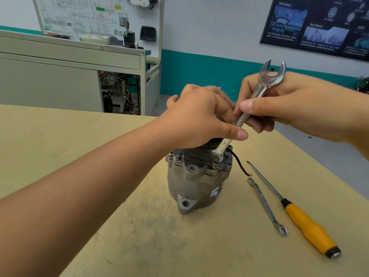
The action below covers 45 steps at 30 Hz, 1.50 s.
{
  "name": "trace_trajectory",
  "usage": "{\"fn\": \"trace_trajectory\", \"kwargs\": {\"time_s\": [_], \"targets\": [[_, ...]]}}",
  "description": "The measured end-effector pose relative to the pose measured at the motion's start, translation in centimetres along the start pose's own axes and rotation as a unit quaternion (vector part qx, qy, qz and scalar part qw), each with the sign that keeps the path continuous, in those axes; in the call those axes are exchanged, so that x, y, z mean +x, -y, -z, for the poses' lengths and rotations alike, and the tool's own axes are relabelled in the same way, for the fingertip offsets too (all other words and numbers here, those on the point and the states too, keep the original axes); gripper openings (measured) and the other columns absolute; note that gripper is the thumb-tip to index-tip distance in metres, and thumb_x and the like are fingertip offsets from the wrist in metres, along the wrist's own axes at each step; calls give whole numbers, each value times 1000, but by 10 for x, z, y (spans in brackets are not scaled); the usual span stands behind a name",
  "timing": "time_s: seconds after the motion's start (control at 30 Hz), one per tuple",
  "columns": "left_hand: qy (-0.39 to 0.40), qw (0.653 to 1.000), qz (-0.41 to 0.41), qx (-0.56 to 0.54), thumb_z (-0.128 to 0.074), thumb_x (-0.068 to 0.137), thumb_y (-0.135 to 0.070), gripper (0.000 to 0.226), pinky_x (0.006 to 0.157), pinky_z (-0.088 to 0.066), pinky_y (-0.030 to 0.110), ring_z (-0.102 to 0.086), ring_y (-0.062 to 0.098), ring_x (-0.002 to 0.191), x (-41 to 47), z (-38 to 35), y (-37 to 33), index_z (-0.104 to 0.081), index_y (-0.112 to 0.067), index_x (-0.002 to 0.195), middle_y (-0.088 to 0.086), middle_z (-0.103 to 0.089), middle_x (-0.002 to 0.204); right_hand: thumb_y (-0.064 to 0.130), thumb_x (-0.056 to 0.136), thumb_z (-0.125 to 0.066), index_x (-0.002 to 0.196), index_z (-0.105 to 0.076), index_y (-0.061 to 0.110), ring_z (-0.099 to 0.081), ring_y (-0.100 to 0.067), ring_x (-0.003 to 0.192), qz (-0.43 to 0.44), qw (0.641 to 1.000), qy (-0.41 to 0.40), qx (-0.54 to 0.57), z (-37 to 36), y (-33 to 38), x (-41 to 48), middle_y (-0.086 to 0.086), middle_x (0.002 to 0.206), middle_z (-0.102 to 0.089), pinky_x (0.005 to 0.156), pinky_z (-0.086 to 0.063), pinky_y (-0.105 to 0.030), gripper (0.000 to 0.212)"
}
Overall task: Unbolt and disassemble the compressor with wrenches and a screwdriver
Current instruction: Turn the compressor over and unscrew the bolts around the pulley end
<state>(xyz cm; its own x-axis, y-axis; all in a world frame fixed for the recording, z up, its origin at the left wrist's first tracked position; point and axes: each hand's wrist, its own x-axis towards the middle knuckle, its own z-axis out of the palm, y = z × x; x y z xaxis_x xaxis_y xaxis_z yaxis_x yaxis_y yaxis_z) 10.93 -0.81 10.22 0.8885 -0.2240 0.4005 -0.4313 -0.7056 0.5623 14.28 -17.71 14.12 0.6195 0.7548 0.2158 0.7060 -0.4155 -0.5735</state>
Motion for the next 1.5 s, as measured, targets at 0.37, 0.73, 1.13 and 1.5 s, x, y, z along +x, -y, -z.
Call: {"fn": "trace_trajectory", "kwargs": {"time_s": [0.37, 0.73, 1.13, 1.5], "targets": [[4, 1000, 12, 9, -57, 44, -63, 46, 104, -33, 50, -46, 21, 118, 0, -2, -3, -73, -32, 74, -28, -53, 94, 28, 81, -54, 75, -59, 12, -51, -10, 56, 16, 999, 22, 29, 3, -5, -1, -2, 59, -57, 51, -43, -16, 18], [4, 1000, 7, 23, -60, 48, -64, 34, 103, -33, 50, -44, 19, 118, 1, -7, -2, -68, -35, 65, -22, -55, 103, 36, 81, -56, 81, -63, 21, -52, -8, 56, 19, 999, 31, 3, 4, -10, -4, -2, 61, -59, 53, -45, -15, 17], [-14, 999, -4, -34, -71, 81, -36, 20, 94, -42, 28, -58, 5, 98, 8, -8, 5, -76, -18, 88, -9, -67, 102, 34, 74, -54, 70, -66, 16, -52, -4, 52, -45, 985, 12, 166, 1, -17, 8, 1, 54, -56, 51, -46, -13, 22], [-57, 992, 51, -99, -78, 72, -34, 13, 87, -42, 18, -61, 6, 96, 8, -3, 17, -72, -24, 73, -6, -69, 95, 25, 94, -53, 84, -59, 19, -55, -1, 52, -11, 993, -78, -83, -9, -3, 23, 7, 59, -63, 52, -46, -14, 13]]}}
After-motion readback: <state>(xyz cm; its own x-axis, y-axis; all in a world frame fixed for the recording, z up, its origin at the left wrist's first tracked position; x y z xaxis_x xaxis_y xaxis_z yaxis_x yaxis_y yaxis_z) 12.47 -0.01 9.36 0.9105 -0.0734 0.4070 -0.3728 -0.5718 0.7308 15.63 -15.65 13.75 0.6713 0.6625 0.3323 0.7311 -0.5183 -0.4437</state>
